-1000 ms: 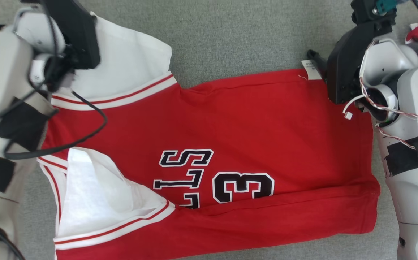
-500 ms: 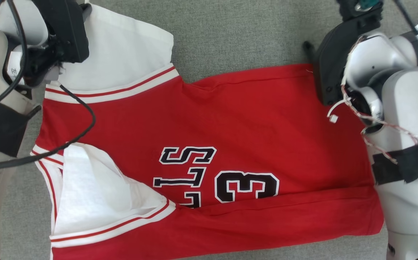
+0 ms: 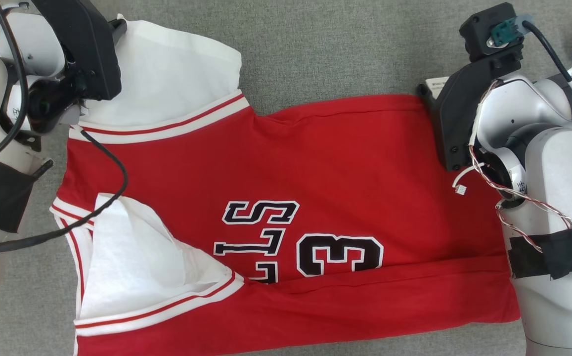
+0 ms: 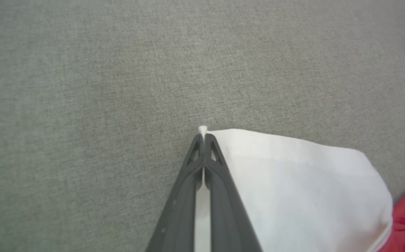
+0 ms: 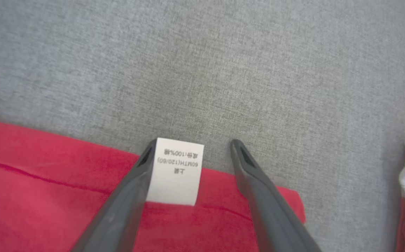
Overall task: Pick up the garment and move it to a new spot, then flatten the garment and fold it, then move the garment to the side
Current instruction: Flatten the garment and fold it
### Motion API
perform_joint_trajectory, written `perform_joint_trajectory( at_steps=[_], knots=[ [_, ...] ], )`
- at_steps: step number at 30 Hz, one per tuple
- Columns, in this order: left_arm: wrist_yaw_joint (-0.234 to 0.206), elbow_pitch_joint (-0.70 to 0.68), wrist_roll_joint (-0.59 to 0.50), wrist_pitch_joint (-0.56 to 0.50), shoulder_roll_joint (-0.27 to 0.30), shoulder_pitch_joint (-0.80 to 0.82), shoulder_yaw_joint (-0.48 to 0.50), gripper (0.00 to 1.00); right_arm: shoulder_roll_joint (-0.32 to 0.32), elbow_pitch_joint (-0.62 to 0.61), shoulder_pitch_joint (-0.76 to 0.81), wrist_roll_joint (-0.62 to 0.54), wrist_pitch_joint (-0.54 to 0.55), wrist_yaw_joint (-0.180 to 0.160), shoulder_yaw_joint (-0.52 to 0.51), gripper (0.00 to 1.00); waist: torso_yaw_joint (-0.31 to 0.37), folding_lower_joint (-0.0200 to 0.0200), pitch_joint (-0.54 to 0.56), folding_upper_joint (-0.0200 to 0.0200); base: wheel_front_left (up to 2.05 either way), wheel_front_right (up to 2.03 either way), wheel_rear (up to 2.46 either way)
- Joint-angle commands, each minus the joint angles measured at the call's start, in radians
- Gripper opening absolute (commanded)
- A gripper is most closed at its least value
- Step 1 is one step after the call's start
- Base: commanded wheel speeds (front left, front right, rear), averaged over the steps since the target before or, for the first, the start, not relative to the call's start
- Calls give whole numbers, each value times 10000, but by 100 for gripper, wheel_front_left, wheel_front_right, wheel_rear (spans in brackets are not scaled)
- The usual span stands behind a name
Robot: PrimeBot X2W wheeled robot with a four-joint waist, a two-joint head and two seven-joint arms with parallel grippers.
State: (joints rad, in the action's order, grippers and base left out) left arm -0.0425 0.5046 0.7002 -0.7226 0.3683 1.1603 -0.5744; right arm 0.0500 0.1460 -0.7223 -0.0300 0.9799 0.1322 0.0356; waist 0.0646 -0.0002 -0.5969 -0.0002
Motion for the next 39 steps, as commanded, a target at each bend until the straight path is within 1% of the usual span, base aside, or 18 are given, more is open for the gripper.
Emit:
perform_joint_trajectory(
  at_steps=[1, 7, 9, 13, 16, 19, 24, 33, 39],
  knots=[
    [-11, -62, 23, -66, 92, -113, 17, 0, 340, 609, 806, -405, 201, -28, -284, 100, -8, 2, -35, 2, 0, 0, 0],
    [-90, -295, 71, -178, 171, -161, -1, 0, 280, 796, 1016, -1155, -88, -69, -1275, 100, -43, 2, -122, 2, 0, 0, 0],
    [-122, -329, 100, -207, 186, -171, -8, 0, 258, 725, 1186, -1106, -188, -71, -1470, 100, -58, 2, -114, 2, 0, 0, 0],
    [-174, -374, 131, -227, 224, -187, -20, 0, 186, 271, 1614, -454, -416, -59, -1448, 100, -65, 2, -65, 2, 0, 0, 0],
    [-186, -394, 159, -233, 237, -224, 0, 0, 120, -524, 1821, -121, -734, -31, -1392, 100, -29, 2, -28, 2, 0, 0, 0],
    [-218, -405, 210, -248, 273, -264, 21, 0, 71, -1335, 1998, 85, -907, -24, -1369, 100, 43, 2, 7, 2, 0, 0, 0],
    [-264, -440, 242, -277, 320, -271, 14, 0, 52, -2147, 2165, 181, -1126, -24, -1430, 100, 111, 2, 22, 2, 0, 0, 0],
    [-318, -513, 242, -283, 391, -270, -20, 0, 33, -2794, 1752, -124, -1825, -24, -1609, 100, 118, 2, 84, 2, 0, 0, 0],
    [-352, -543, 335, -291, 392, -341, -25, 0, 33, -3057, 2158, 157, -1389, -24, -1397, 100, 152, 2, 181, 2, 0, 0, 0]
  ],
)
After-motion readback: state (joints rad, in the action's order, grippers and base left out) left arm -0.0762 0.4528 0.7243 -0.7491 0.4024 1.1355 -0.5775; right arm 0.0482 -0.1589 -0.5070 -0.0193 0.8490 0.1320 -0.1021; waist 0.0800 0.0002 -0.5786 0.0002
